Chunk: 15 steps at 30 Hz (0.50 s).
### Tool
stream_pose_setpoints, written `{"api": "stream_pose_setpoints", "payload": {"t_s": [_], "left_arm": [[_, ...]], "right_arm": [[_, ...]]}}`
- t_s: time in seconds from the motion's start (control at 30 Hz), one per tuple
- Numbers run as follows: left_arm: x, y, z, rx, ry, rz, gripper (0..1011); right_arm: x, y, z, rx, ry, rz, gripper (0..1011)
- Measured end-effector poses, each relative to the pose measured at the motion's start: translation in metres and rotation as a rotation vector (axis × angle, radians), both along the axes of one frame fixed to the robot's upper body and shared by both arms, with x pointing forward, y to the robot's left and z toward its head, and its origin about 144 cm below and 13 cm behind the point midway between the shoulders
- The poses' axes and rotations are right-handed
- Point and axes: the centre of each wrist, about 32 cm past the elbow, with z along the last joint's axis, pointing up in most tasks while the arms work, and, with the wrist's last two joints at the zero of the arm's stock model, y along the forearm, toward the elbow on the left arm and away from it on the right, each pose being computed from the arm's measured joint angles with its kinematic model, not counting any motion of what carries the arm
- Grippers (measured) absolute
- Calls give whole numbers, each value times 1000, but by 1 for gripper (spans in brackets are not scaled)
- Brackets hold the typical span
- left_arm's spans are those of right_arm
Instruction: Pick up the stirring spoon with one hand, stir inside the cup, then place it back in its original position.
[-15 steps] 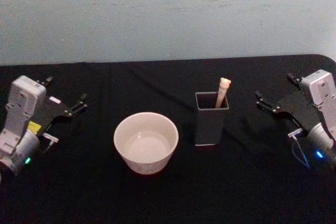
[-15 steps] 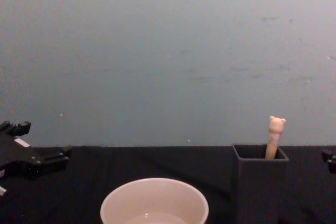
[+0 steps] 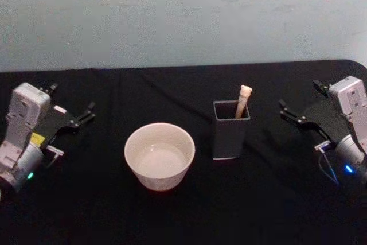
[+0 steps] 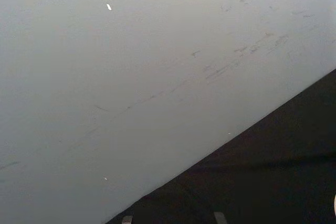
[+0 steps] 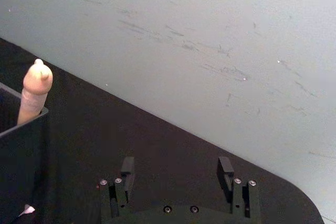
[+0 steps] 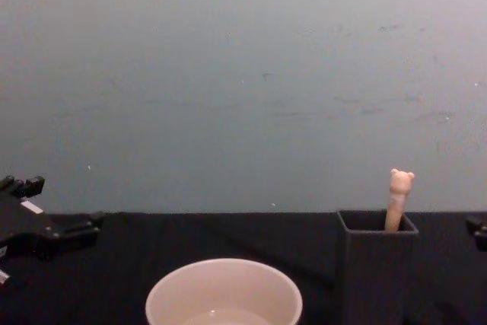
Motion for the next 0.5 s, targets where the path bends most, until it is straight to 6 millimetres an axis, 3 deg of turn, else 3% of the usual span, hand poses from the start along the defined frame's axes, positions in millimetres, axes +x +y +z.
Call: {"api": "stream_pose_setpoints", "payload": {"t_s": [0.5], "left_arm": [[0, 0, 0, 0, 0, 0, 1001]], "right_arm": [[0, 0, 0, 0, 0, 0, 1003]]}}
